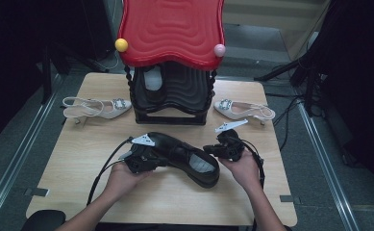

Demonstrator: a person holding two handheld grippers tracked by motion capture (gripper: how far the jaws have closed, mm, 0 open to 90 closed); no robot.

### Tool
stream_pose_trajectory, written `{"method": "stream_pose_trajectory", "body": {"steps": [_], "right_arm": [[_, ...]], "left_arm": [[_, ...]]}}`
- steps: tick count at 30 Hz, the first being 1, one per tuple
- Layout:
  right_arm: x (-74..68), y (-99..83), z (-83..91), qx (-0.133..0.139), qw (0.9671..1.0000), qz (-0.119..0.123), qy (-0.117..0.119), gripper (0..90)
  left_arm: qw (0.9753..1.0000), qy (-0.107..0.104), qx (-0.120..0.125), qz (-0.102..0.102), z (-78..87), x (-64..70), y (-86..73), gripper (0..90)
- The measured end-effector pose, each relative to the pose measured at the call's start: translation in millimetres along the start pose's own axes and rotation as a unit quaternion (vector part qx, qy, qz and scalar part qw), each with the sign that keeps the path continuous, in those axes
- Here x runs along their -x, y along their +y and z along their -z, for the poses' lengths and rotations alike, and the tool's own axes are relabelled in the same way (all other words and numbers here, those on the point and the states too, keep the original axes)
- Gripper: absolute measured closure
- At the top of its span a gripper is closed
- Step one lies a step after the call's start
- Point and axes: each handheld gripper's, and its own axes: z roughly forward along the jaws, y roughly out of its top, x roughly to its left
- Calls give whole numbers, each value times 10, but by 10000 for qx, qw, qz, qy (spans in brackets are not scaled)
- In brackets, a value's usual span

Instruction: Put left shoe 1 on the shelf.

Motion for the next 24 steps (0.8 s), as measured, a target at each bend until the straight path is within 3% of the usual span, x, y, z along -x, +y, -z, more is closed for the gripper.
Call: {"method": "stream_pose_trajectory", "body": {"steps": [17, 24], "right_arm": [[-208, -228, 100, 36, 9994, -341, 10, 900], [-320, -258, 106, 34, 9991, -405, -128, 900]], "left_arm": [[9999, -78, -129, 83, -58, -81, 132, 900], [9996, -155, -166, 146, -81, -114, 172, 900]]}}
